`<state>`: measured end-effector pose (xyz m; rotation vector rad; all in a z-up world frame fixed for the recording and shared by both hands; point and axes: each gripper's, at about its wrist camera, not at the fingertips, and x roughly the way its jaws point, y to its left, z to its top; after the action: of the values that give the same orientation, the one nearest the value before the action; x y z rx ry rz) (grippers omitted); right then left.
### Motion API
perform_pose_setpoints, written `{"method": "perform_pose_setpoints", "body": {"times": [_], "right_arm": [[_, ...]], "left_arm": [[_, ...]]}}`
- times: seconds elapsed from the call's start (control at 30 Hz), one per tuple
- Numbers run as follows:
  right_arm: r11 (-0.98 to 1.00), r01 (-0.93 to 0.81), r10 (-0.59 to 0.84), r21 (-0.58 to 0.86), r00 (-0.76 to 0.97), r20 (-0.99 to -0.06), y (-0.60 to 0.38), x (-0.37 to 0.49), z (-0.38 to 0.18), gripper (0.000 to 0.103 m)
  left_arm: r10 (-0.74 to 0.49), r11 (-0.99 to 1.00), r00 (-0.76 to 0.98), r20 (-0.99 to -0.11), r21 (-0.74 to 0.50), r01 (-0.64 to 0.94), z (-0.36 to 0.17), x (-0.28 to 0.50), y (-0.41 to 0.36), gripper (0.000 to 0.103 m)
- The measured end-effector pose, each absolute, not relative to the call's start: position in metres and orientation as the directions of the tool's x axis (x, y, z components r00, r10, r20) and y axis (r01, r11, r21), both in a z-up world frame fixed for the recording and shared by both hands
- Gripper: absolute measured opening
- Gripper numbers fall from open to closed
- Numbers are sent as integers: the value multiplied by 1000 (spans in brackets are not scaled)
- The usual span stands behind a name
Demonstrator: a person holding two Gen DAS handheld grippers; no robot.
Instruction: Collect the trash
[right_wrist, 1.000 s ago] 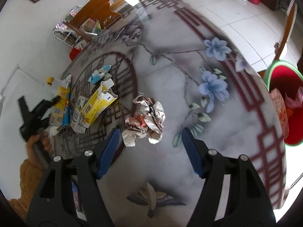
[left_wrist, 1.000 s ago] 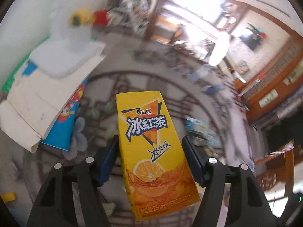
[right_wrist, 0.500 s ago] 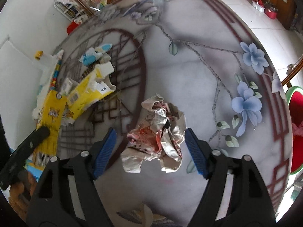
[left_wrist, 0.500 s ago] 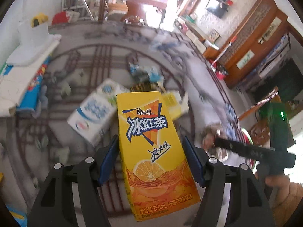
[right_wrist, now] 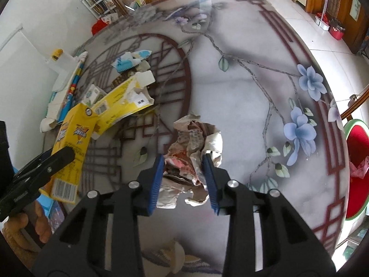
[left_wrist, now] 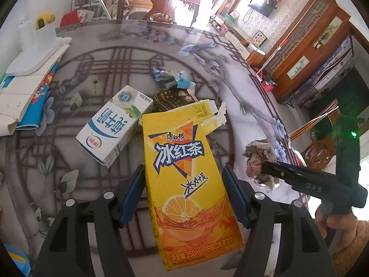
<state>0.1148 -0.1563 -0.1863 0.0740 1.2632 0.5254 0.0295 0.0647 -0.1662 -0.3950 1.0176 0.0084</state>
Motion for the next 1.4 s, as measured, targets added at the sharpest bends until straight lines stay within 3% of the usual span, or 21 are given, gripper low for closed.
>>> {"method": "perform_pose_setpoints", "body": {"times": [1.4], "right_arm": [[900,-192,437,392,375,-818,-253,64,-139,35]], "left_arm": [[-224,935,568,-792,-339,-104,-141,14,8,64]]}}
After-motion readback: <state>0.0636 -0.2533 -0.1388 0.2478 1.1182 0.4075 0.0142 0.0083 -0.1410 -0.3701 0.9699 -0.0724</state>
